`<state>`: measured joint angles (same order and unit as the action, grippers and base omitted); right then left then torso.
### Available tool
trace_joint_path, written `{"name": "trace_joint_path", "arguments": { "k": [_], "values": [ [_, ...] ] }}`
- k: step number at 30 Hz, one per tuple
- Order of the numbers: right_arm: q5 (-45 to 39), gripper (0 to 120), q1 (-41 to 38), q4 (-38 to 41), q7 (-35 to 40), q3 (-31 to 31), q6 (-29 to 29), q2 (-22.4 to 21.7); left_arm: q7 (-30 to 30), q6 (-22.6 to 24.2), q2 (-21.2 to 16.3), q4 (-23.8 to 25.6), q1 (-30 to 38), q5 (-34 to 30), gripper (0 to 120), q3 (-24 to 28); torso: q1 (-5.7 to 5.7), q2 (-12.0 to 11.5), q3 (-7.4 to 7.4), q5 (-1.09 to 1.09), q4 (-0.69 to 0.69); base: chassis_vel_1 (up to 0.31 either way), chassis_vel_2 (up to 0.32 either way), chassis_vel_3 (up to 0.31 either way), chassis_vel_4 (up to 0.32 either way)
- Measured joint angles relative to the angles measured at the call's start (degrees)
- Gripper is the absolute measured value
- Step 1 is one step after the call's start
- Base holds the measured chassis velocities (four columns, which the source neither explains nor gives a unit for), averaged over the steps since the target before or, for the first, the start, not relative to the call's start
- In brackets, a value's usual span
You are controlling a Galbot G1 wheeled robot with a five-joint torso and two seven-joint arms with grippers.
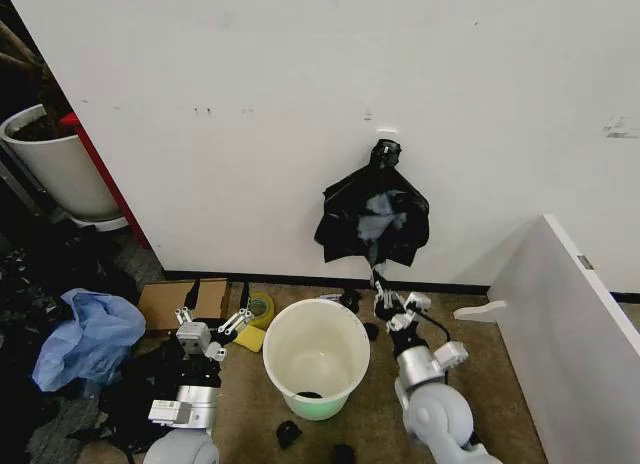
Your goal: Place the garbage bag over the trash bin.
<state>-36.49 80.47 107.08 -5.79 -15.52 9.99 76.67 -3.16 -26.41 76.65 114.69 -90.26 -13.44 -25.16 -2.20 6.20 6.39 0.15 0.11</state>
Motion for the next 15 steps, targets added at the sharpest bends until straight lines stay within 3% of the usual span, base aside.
{"name": "trace_joint_path", "arguments": {
  "k": [15],
  "values": [
    [15.4, 0, 4.8, -5.7, -14.0, -0.7, 7.3, -3.4, 1.8, 0.3, -1.3, -1.9, 2.8, -2.6, 100, 0.1, -0.01, 0.0, 0.01, 0.0, 0.0, 0.0, 0.0, 0.0, 0.0]
  ]
}}
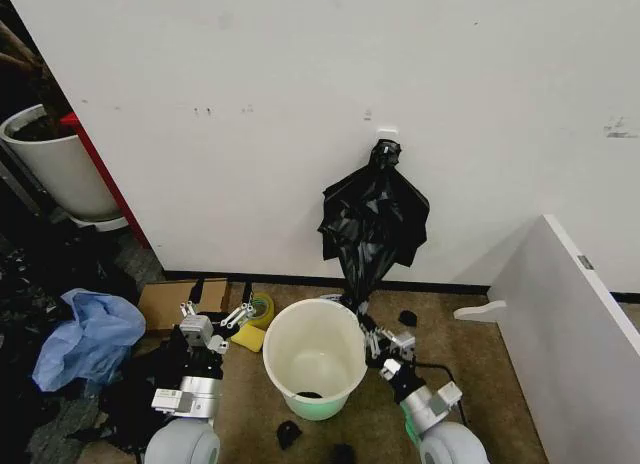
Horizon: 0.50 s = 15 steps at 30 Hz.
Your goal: Place the garbage bag over the trash bin.
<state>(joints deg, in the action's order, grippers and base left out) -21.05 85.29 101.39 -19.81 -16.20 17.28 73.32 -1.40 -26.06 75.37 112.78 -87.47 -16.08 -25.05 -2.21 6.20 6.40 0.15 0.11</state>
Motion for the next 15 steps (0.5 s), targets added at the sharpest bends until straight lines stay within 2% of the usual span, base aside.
{"name": "trace_joint_path", "arguments": {
  "k": [6, 13, 15],
  "values": [
    [3.6, 0, 1.2, -0.5, -3.6, -1.6, 1.9, -1.0, 0.1, 0.0, -0.3, 0.1, 0.1, -0.2, 100, -0.1, 0.0, 0.0, 0.0, 0.0, 0.0, 0.0, 0.0, 0.0, 0.0],
    [4.5, 0, 0.4, -1.1, -3.7, -3.0, 6.4, 0.2, 0.1, -0.2, -0.5, 0.2, -0.4, -0.2, 100, -0.2, 0.0, 0.0, 0.0, 0.0, 0.0, 0.0, 0.0, 0.0, 0.0],
    [4.1, 8, -0.4, -1.0, -3.2, -3.8, 10.6, 0.9, 0.1, -0.2, -0.8, 0.2, -0.5, -0.2, 100, -0.3, 0.0, 0.0, 0.0, 0.0, -0.01, 0.0, 0.0, 0.0, 0.0]
  ]
}}
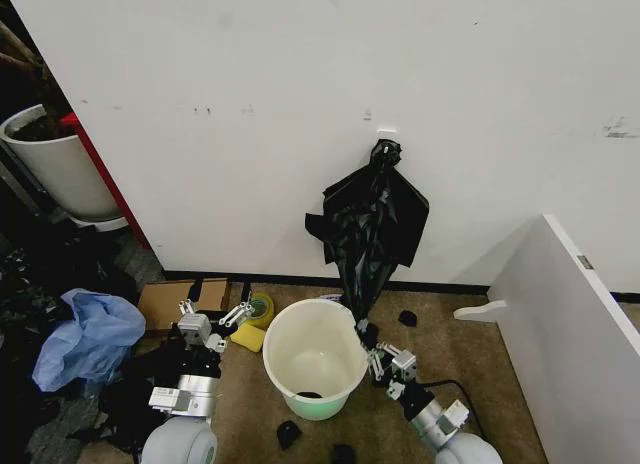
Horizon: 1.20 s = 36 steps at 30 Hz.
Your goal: Place the garbage bag over the trash bin.
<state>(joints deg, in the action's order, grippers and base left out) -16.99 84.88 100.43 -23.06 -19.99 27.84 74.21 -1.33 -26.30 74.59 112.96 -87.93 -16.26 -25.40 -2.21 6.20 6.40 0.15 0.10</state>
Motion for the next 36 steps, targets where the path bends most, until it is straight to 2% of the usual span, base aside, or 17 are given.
{"name": "trace_joint_path", "arguments": {
  "k": [2, 3, 9, 10, 12, 14, 16, 17, 20, 23, 26, 30, 36],
  "values": [
    [-0.9, 19, -0.2, 0.8, 0.0, -0.5, 1.8, 0.1, -0.1, 0.0, -0.3, 0.0, 0.0, 0.0, 100, -0.1, 0.0, 0.0, 0.0, 0.0, 0.01, 0.0, 0.0, 0.0, 0.0],
    [-0.9, 19, -0.2, 0.8, 0.0, -0.5, 1.8, 0.1, -0.1, 0.0, -0.3, 0.0, 0.0, 0.0, 100, -0.1, 0.0, 0.0, 0.0, 0.0, 0.01, 0.0, 0.0, 0.0, 0.0],
    [-5.9, 41, 0.0, 4.2, 0.2, -2.1, 4.0, 0.1, -0.3, -0.1, -1.1, -0.2, -0.1, 0.0, 100, -0.2, 0.0, 0.0, 0.0, -0.01, 0.01, 0.0, 0.0, 0.0, 0.0],
    [-5.9, 41, 0.0, 4.2, 0.2, -2.1, 4.0, 0.1, -0.3, -0.1, -1.1, -0.2, -0.1, 0.0, 100, -0.2, 0.0, 0.0, 0.0, -0.01, 0.01, 0.0, 0.0, 0.0, 0.0],
    [-5.4, 53, 0.2, 5.4, 1.8, -2.7, 3.7, 0.2, -0.4, -0.1, -1.5, -0.2, 0.0, -0.1, 100, -0.2, 0.0, 0.0, 0.0, -0.01, 0.01, 0.0, 0.0, 0.0, 0.0],
    [-2.1, 59, 0.3, 6.4, 6.7, -2.9, 2.1, 0.5, -0.4, -0.1, -1.6, -0.3, 0.2, -0.1, 100, -0.2, 0.0, 0.0, 0.0, 0.0, 0.0, 0.0, 0.0, 0.0, 0.0],
    [4.1, 69, 0.8, 8.3, 15.1, -3.1, -2.0, 1.1, -0.5, -0.1, -1.8, -0.4, 0.4, -0.1, 100, -0.2, 0.0, 0.0, 0.0, 0.0, 0.0, 0.0, 0.0, 0.0, 0.0],
    [4.1, 69, 0.8, 8.3, 15.1, -3.1, -2.0, 1.1, -0.5, -0.1, -1.8, -0.4, 0.4, -0.1, 100, -0.2, 0.0, 0.0, 0.0, 0.0, 0.0, 0.0, 0.0, 0.0, 0.0],
    [10.3, 83, 2.6, 11.1, 25.1, -2.2, -8.1, 1.4, -0.6, -0.1, -2.1, -0.9, 0.6, -0.2, 100, -0.4, 0.0, 0.0, 0.0, -0.01, 0.01, 0.0, 0.0, 0.0, 0.0],
    [12.3, 94, 3.6, 12.3, 28.3, -0.6, -11.5, 1.1, -0.6, -0.3, -2.3, -1.6, 1.0, -0.4, 100, -0.5, 0.0, 0.0, 0.0, 0.0, 0.01, 0.0, 0.0, 0.0, 0.0],
    [13.5, 99, 2.7, 12.1, 28.7, -0.5, -12.2, 1.1, -0.7, -0.4, -2.3, -1.9, 1.1, -0.5, 100, -0.5, 0.0, 0.0, 0.0, -0.01, 0.01, 0.0, 0.0, 0.0, 0.0],
    [16.0, 100, 0.4, 11.9, 30.9, -1.1, -14.5, 0.8, -0.7, -0.6, -2.3, -2.4, 1.2, -0.5, 100, -0.4, 0.0, 0.0, 0.0, 0.0, -0.01, 0.0, 0.0, 0.0, 0.0],
    [21.9, 100, 2.2, 15.2, 34.4, -2.2, -18.3, 0.2, -0.8, -0.6, -2.1, -2.5, 1.4, -0.5, 100, -0.5, 0.0, 0.0, 0.0, 0.0, 0.0, 0.0, 0.0, 0.0, 0.0]
  ]
}}
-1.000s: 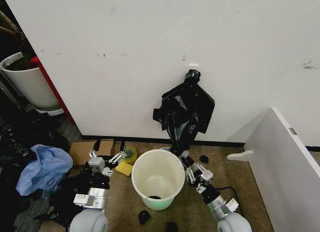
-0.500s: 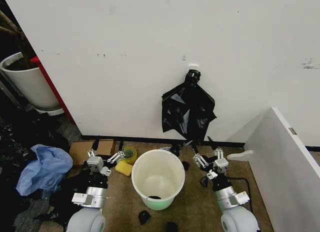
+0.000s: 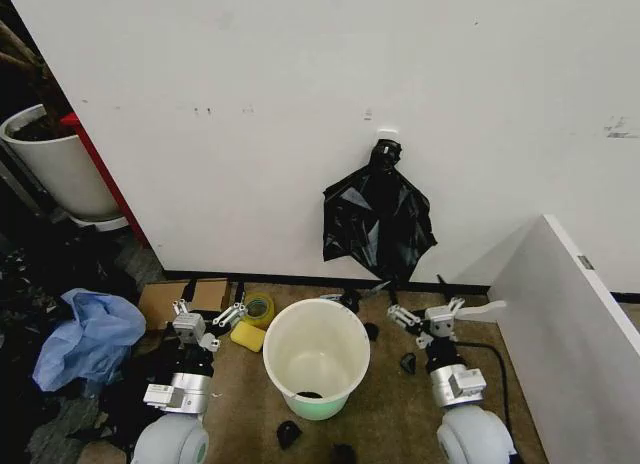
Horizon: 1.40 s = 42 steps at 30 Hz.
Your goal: Place the garbage bag over the trash bin.
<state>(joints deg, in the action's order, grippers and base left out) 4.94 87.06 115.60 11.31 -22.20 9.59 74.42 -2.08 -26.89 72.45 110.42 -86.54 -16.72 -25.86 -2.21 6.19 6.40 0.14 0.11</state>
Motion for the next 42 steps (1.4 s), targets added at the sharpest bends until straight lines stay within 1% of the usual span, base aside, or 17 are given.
{"name": "trace_joint_path", "arguments": {
  "k": [2, 3, 4, 7, 10, 13, 16, 19, 20, 21, 23, 28, 29, 35, 38, 40, 42],
  "values": [
    [1.1, 100, 2.2, 1.8, 2.3, 0.8, -3.2, -0.9, 0.0, 0.0, 0.2, -0.1, 0.1, 0.0, 100, 0.0, 0.0, 0.0, 0.0, -0.01, 0.01, 0.0, 0.0, 0.0, 0.0],
    [1.0, 100, 4.0, 2.8, 4.1, 1.7, -6.0, -1.8, 0.0, 0.0, 0.4, -0.1, 0.1, 0.1, 100, 0.1, 0.0, 0.0, 0.0, 0.0, 0.02, 0.0, 0.0, 0.0, 0.0],
    [1.0, 100, 4.0, 2.8, 4.1, 1.7, -6.0, -1.8, 0.0, 0.0, 0.4, -0.1, 0.1, 0.1, 100, 0.1, 0.0, 0.0, 0.0, 0.0, 0.02, 0.0, 0.0, 0.0, 0.0],
    [-4.9, 100, 8.0, 3.7, 5.7, 3.5, -12.8, -4.1, 0.0, -0.4, 1.1, -0.1, -0.2, 0.5, 100, 0.3, 0.0, 0.0, 0.0, 0.01, 0.02, 0.0, 0.0, 0.0, 0.0],
    [-8.2, 100, 9.6, 3.6, 5.2, 3.7, -14.3, -5.0, 0.0, -1.0, 1.4, 0.1, -0.7, 0.7, 100, 0.3, 0.0, 0.0, 0.0, 0.01, 0.01, 0.0, 0.0, 0.0, 0.0],
    [-7.2, 100, 9.7, 3.1, 4.7, 3.5, -12.9, -5.1, 0.0, -1.3, 1.5, 0.3, -0.9, 0.8, 100, 0.2, 0.0, 0.0, 0.0, 0.01, 0.01, 0.0, 0.0, 0.0, 0.0],
    [-4.8, 100, 7.7, 2.1, 4.2, 2.9, -6.6, -4.5, 0.0, -1.4, 1.7, 0.5, -1.2, 0.9, 100, 0.1, 0.0, 0.0, 0.0, 0.01, 0.01, 0.0, 0.0, 0.0, 0.0],
    [1.2, 100, 3.1, -0.1, 2.5, 1.4, 0.4, -3.7, 0.0, -1.4, 2.1, 0.6, -1.2, 1.5, 100, 0.1, 0.0, 0.0, 0.0, 0.0, 0.0, 0.0, 0.0, 0.0, 0.0],
    [3.5, 100, 1.6, -1.0, 2.0, 1.3, 1.7, -3.6, 0.0, -1.4, 2.2, 0.6, -1.2, 1.8, 100, 0.1, 0.0, 0.0, 0.0, 0.0, 0.0, 0.0, 0.0, 0.0, 0.0],
    [3.5, 100, 1.6, -1.0, 2.0, 1.3, 1.7, -3.6, 0.0, -1.4, 2.2, 0.6, -1.2, 1.8, 100, 0.1, 0.0, 0.0, 0.0, 0.0, 0.0, 0.0, 0.0, 0.0, 0.0],
    [7.7, 100, -0.7, -3.0, 1.4, 1.3, 2.6, -3.4, 0.0, -1.2, 2.5, 0.6, -1.2, 2.3, 100, 0.2, 0.0, 0.0, 0.0, 0.0, -0.01, 0.0, 0.0, 0.0, 0.0],
    [19.3, 100, -7.7, -11.5, 1.0, 3.0, 3.2, -1.0, -0.3, -0.3, 3.2, 0.6, -1.3, 3.6, 100, 0.4, 0.0, 0.0, 0.01, 0.01, 0.01, 0.0, 0.0, 0.0, 0.0],
    [19.3, 100, -7.7, -11.5, 1.0, 3.0, 3.2, -1.0, -0.3, -0.3, 3.2, 0.6, -1.3, 3.6, 100, 0.4, 0.0, 0.0, 0.01, 0.01, 0.01, 0.0, 0.0, 0.0, 0.0],
    [27.6, 100, -16.8, -18.2, 0.5, 4.6, 1.8, 1.4, -1.0, 0.5, 3.4, 0.6, -1.3, 4.1, 100, -0.4, 0.0, 0.0, 0.01, 0.0, -0.01, 0.0, 0.0, 0.0, 0.0],
    [30.1, 100, -18.0, -19.2, 0.9, 4.3, 1.5, 2.1, -1.1, 0.6, 3.5, 0.5, -1.4, 4.1, 100, -0.5, 0.0, 0.0, 0.01, 0.0, -0.01, 0.0, 0.0, 0.0, 0.0],
    [32.7, 96, -18.8, -19.8, 1.4, 4.0, 0.6, 2.7, -1.2, 0.6, 3.6, 0.5, -1.5, 4.1, 100, -0.7, 0.0, 0.0, 0.01, 0.0, -0.01, 0.0, 0.0, 0.0, 0.0],
    [36.8, 87, -19.0, -20.5, 2.7, 3.7, -1.3, 3.3, -1.4, 0.5, 3.6, 0.5, -1.7, 4.1, 100, -0.9, 0.0, 0.0, 0.0, -0.01, 0.01, 0.0, 0.0, 0.0, 0.0]
  ]
}}
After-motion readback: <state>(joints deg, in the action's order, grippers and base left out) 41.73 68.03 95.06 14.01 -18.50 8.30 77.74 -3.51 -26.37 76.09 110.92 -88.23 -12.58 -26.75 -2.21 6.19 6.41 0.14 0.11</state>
